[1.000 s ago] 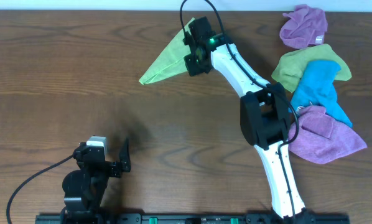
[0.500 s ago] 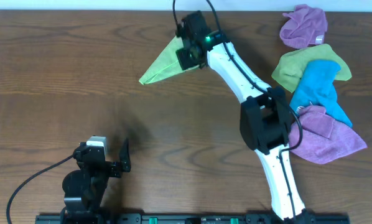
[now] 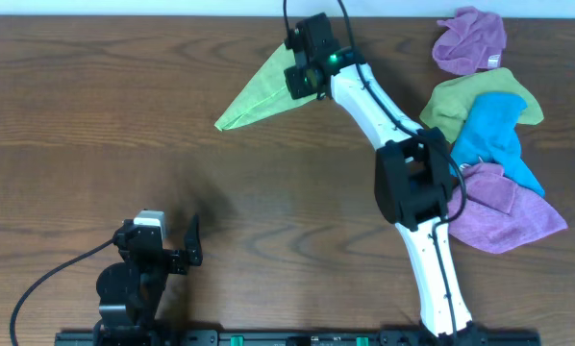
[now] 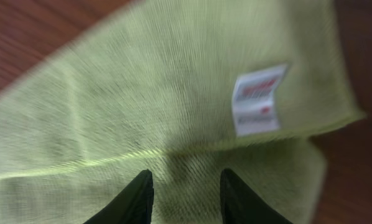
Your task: Fold the cloth
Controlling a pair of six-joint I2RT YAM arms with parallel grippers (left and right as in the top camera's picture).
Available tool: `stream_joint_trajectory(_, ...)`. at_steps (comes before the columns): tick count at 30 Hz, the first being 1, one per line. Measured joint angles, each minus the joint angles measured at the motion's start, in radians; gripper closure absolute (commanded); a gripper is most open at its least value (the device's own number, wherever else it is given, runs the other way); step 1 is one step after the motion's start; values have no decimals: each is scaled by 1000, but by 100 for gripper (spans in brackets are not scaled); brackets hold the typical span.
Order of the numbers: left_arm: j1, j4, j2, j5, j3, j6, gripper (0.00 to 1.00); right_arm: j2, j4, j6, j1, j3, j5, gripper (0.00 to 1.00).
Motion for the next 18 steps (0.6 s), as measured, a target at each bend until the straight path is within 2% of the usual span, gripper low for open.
stream_joint_trajectory(3,0,0,0,0,0,0,5,24,-18,-1,0,1,1,67)
stream_joint_trajectory(8,0,0,0,0,0,0,5,24,-85,-6,-1,14,4,80)
stream_joint_trajectory(16,0,0,0,0,0,0,5,6,-409,45,12,42,0,97)
stream_joint_trajectory(18,0,0,0,0,0,0,5,5,-471,56,26,44,-1,98)
